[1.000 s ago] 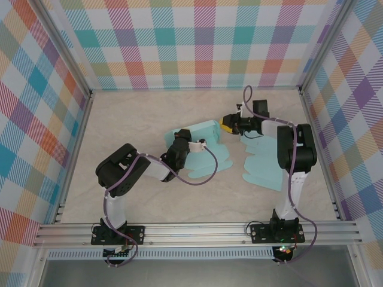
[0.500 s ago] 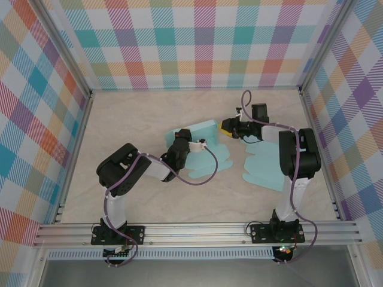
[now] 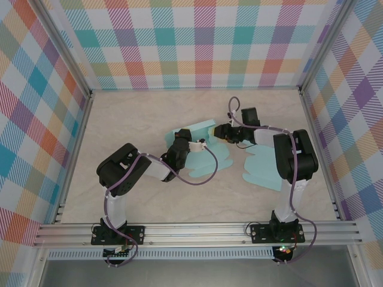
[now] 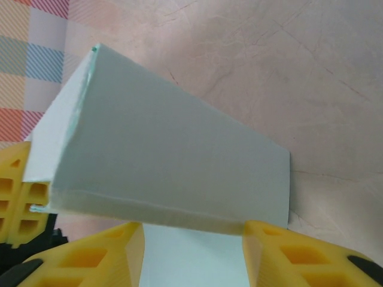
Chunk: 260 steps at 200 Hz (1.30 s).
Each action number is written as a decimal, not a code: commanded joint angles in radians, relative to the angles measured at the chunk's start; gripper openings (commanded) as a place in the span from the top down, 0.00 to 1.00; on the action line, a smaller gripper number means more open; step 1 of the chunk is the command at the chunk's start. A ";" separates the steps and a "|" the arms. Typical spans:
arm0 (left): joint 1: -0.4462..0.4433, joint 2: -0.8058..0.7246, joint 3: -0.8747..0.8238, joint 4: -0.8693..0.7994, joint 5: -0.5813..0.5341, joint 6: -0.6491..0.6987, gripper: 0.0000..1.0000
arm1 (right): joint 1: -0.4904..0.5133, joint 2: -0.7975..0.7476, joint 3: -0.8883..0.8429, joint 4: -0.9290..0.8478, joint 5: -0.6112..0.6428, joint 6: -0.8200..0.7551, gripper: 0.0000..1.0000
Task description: Fold the paper box
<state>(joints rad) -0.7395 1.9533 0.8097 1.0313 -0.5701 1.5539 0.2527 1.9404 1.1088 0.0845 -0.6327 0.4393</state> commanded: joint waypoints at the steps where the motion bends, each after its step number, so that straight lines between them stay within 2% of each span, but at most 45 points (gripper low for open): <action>1: -0.015 0.017 0.007 -0.037 0.029 0.022 1.00 | 0.022 -0.023 -0.007 0.002 0.107 -0.061 0.52; 42: -0.018 0.021 0.013 -0.043 0.045 0.021 1.00 | 0.042 -0.005 -0.006 0.074 0.239 -0.074 0.56; 83: -0.023 0.021 0.015 -0.051 0.057 0.020 1.00 | 0.068 0.029 0.004 0.168 0.310 -0.092 0.58; 131: -0.022 0.020 0.015 -0.053 0.069 -0.008 1.00 | 0.100 0.035 0.033 0.162 0.400 -0.106 0.62; 175: -0.024 -0.026 0.014 -0.112 0.101 -0.076 1.00 | 0.120 0.033 0.045 0.131 0.484 -0.090 0.78; 223: -0.030 -0.092 -0.001 -0.208 0.160 -0.151 1.00 | 0.148 -0.060 -0.083 0.185 0.565 -0.102 0.73; 260: -0.044 -0.160 0.011 -0.368 0.235 -0.228 1.00 | 0.152 -0.167 -0.217 0.212 0.630 -0.109 0.70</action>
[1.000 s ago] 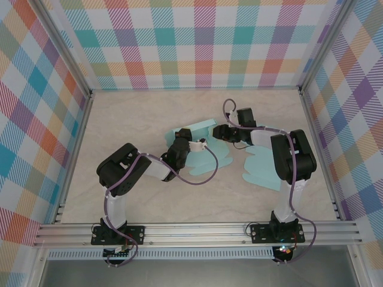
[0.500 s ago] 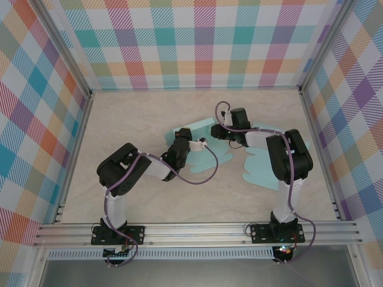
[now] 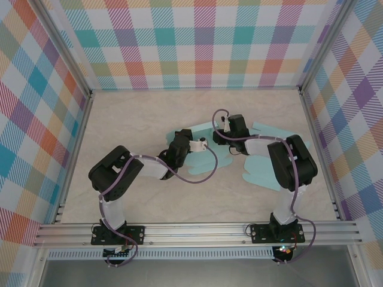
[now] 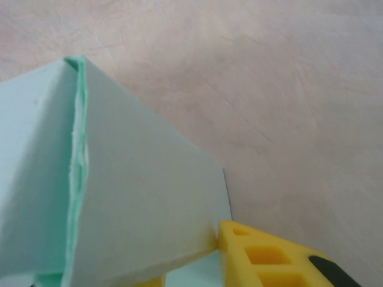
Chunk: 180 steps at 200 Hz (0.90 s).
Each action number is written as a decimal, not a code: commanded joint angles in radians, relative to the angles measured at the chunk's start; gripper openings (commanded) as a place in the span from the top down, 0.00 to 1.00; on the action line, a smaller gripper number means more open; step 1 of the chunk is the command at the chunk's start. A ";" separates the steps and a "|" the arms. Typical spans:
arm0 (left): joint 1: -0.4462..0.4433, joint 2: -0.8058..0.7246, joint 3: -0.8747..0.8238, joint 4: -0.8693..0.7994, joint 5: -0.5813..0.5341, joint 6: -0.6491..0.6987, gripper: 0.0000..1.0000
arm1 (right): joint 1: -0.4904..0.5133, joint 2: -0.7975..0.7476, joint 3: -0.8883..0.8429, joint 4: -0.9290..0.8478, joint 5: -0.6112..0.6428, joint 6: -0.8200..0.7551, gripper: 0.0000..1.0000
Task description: Fold the paper box
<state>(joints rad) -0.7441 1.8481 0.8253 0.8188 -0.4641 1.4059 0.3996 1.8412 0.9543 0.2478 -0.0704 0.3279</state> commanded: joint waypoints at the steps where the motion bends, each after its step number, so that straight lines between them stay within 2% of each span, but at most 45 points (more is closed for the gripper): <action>1: -0.040 -0.055 -0.005 -0.158 0.130 -0.081 1.00 | 0.005 -0.072 -0.066 0.048 0.069 0.002 0.70; 34: -0.067 -0.043 0.012 -0.220 0.145 -0.081 1.00 | 0.005 -0.135 -0.158 0.085 0.138 0.000 0.66; 69: -0.089 -0.015 0.010 -0.189 0.125 -0.058 1.00 | 0.005 -0.136 -0.198 0.110 0.210 0.005 0.58; 86: -0.093 -0.018 0.012 -0.200 0.130 -0.059 1.00 | 0.005 -0.130 -0.215 0.135 0.244 0.020 0.57; 118: -0.095 -0.017 0.016 -0.212 0.127 -0.058 1.00 | 0.005 -0.116 -0.230 0.159 0.337 0.064 0.70; 144: -0.100 -0.015 0.018 -0.201 0.122 -0.058 1.00 | 0.011 -0.100 -0.201 0.093 0.445 0.111 0.89; 180: -0.104 -0.005 0.021 -0.170 0.103 -0.071 1.00 | 0.046 -0.088 -0.197 0.057 0.600 0.131 1.00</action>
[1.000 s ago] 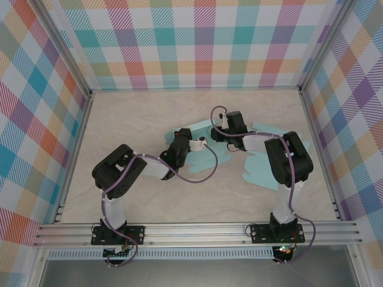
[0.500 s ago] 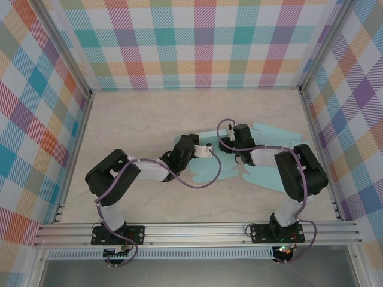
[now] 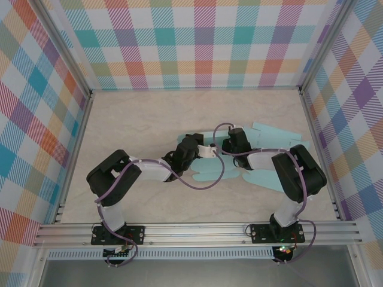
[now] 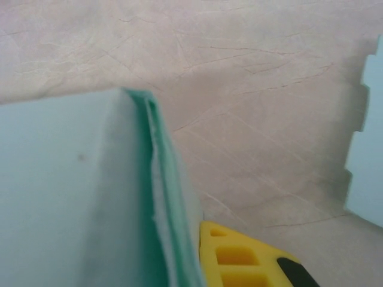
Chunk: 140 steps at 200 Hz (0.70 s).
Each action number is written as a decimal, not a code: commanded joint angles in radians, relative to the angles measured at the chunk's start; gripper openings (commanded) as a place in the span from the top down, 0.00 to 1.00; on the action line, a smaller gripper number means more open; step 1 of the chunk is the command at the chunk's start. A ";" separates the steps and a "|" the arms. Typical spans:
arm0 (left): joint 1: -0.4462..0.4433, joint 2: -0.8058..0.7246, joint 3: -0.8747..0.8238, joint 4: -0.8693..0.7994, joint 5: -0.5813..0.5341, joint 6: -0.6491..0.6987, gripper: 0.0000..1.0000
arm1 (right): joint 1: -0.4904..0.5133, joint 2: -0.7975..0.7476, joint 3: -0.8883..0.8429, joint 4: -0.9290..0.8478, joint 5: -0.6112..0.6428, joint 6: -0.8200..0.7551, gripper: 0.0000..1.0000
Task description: Fold the paper box
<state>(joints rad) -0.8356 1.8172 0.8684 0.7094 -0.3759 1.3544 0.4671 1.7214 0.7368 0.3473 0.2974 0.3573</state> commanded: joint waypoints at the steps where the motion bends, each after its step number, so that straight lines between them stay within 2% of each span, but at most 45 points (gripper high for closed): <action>1: -0.013 0.027 -0.022 -0.061 0.013 -0.021 1.00 | -0.020 0.033 0.021 -0.044 0.236 0.103 1.00; 30: -0.012 0.020 -0.009 -0.038 -0.006 -0.089 1.00 | 0.002 0.044 0.050 -0.086 0.309 0.099 1.00; 66: -0.011 -0.040 0.031 -0.068 -0.044 -0.252 0.64 | 0.028 0.044 0.045 -0.034 0.313 0.034 1.00; 86: -0.009 -0.105 0.025 -0.078 -0.054 -0.347 0.39 | 0.031 0.048 0.051 -0.041 0.310 0.022 1.00; 110: -0.003 -0.196 0.002 -0.091 -0.074 -0.469 0.24 | 0.034 0.034 0.032 -0.023 0.281 0.015 1.00; 132: 0.010 -0.288 -0.034 -0.082 -0.151 -0.596 0.01 | 0.034 0.006 0.000 0.014 0.203 0.006 1.00; 140: 0.017 -0.330 -0.048 -0.089 -0.195 -0.664 0.00 | 0.034 -0.012 -0.011 0.021 0.175 0.007 1.00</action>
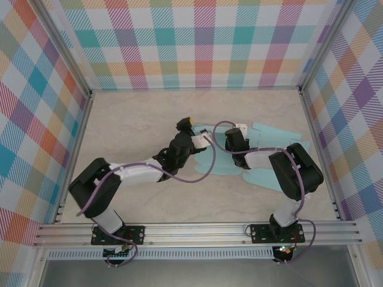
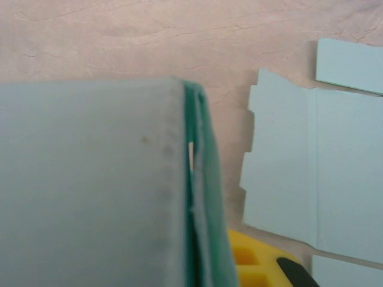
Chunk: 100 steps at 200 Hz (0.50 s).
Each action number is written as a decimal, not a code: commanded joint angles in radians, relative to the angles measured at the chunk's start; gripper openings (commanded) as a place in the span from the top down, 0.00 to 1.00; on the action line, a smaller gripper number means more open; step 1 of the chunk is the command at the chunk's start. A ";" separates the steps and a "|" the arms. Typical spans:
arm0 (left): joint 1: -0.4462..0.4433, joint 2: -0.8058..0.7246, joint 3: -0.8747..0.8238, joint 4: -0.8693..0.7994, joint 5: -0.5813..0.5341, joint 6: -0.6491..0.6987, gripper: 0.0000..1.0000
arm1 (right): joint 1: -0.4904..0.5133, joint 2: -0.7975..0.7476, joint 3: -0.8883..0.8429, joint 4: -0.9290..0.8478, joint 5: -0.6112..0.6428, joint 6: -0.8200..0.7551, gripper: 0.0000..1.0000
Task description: Fold the paper box
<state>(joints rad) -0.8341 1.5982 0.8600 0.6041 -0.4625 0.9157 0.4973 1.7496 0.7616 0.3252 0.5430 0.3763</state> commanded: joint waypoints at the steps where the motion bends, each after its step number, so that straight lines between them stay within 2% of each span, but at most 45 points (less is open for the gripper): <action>1: 0.018 -0.116 -0.041 0.014 -0.113 -0.234 0.00 | 0.004 -0.042 -0.038 0.044 -0.074 -0.012 1.00; 16: 0.040 -0.205 -0.059 -0.043 -0.203 -0.409 0.00 | 0.004 -0.071 -0.049 0.031 -0.093 -0.002 1.00; 31: 0.089 -0.313 -0.065 -0.198 -0.259 -0.696 0.00 | 0.004 -0.100 -0.047 -0.006 -0.100 0.004 1.00; 47: 0.175 -0.429 -0.089 -0.363 -0.216 -1.013 0.00 | 0.004 -0.134 -0.045 -0.035 -0.144 -0.003 1.00; 58: 0.232 -0.496 -0.113 -0.438 -0.134 -1.177 0.00 | 0.005 -0.156 -0.046 -0.044 -0.195 -0.011 1.00; 80: 0.303 -0.586 -0.151 -0.489 0.060 -1.327 0.00 | 0.004 -0.181 -0.028 -0.077 -0.304 -0.018 1.00; 100: 0.311 -0.613 -0.148 -0.517 0.166 -1.357 0.00 | 0.004 -0.189 -0.003 -0.106 -0.382 -0.016 1.00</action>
<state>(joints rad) -0.5293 1.0050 0.7269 0.2058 -0.4900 -0.2123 0.4980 1.5837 0.7212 0.2665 0.3038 0.3725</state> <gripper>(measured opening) 0.997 0.106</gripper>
